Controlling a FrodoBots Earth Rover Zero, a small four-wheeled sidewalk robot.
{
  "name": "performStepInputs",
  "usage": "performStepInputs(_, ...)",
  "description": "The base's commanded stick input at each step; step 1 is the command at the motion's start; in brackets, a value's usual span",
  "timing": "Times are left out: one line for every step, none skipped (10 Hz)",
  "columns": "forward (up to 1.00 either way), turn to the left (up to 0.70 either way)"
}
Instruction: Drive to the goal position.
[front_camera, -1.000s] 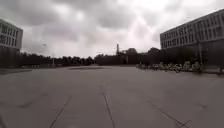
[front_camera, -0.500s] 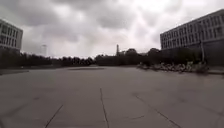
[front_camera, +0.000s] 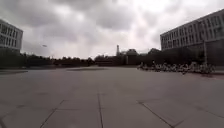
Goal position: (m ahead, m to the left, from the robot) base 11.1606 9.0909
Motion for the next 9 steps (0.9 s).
performStepInputs(0.70, 0.00)
performStepInputs(0.70, 0.00)
performStepInputs(0.70, 0.00)
performStepInputs(0.70, 0.00)
performStepInputs(0.70, 0.00)
performStepInputs(0.70, 0.29)
performStepInputs(0.70, 0.35)
performStepInputs(0.70, 0.35)
performStepInputs(0.70, 0.35)
